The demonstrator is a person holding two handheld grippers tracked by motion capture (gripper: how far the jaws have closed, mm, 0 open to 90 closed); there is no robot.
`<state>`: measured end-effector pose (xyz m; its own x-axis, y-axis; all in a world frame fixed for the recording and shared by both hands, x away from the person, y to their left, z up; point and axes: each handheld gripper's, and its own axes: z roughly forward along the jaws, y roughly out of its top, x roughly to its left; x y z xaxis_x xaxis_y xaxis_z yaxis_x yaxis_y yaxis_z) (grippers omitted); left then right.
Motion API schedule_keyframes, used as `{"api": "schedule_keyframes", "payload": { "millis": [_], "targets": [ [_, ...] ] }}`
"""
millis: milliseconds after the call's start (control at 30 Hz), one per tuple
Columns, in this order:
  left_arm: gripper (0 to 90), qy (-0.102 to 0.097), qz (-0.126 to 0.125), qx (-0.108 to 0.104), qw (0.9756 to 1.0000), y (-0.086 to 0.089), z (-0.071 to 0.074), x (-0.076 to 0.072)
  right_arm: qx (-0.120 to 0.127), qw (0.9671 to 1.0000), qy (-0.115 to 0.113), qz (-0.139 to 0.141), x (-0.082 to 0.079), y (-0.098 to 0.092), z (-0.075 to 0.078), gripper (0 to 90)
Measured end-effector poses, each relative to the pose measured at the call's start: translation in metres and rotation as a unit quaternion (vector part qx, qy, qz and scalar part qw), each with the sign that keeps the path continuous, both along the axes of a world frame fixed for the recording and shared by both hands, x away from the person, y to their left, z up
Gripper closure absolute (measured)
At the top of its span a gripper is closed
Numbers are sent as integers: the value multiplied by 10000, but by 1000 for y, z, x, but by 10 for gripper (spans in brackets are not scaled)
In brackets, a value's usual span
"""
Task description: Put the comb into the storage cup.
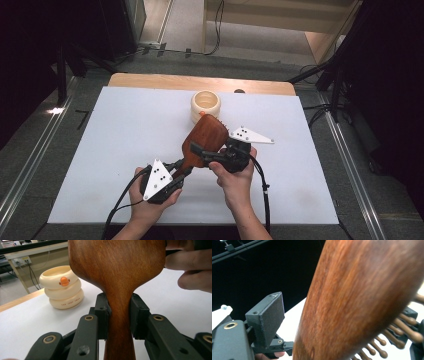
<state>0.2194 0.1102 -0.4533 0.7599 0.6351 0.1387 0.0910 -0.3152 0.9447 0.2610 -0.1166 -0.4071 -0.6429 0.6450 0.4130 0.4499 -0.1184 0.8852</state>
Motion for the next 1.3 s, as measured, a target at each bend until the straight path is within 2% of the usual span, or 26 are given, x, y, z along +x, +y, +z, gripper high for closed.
{"api": "schedule_keyframes", "payload": {
  "millis": [67, 200, 400, 433, 533, 700, 967, 1067, 1100, 1167, 1233, 1300],
  "targets": [
    [728, -5, -1, -2, 10000, 0, 0, 0, 6, 10000, 33, 7, 1, 1, 0, 154],
    [728, -25, -19, 7, 10000, -1, 0, -1, 132, 9997, 205, 97, 3, 2, -2, 241],
    [728, -66, -23, -22, 10000, -1, 0, -2, 171, 9994, 251, 162, 4, 3, -3, 314],
    [728, -70, -35, -14, 10000, 0, 0, -1, 218, 9994, 251, 132, 4, 1, -4, 361],
    [728, -81, -31, -13, 10000, 0, 0, -2, 292, 9991, 259, 152, 5, 0, -4, 371],
    [728, -132, -22, -26, 9999, 0, -1, -2, 477, 9977, 337, 348, 7, -1, -6, 420],
    [725, -144, -33, -49, 9999, -1, -2, 0, 586, 9966, 250, 517, 3, 0, -4, 503],
    [716, -40, -183, -222, 9996, 1, -2, 3, 551, 9969, 178, 535, 2, 0, -4, 513],
    [677, -6, -203, -298, 9993, 3, -1, 4, 546, 9970, 171, 530, 1, 0, -3, 519],
    [478, 170, -306, -460, 9983, 5, 0, 7, 447, 9973, 106, 575, 0, 1, -3, 533],
    [474, 192, -464, -502, 9975, 8, 1, 7, 405, 9974, 69, 590, 0, 1, -3, 539],
    [379, 269, -513, -562, 9967, 10, 2, 7, 339, 9976, 25, 598, -1, 2, -2, 544]
  ]
}}
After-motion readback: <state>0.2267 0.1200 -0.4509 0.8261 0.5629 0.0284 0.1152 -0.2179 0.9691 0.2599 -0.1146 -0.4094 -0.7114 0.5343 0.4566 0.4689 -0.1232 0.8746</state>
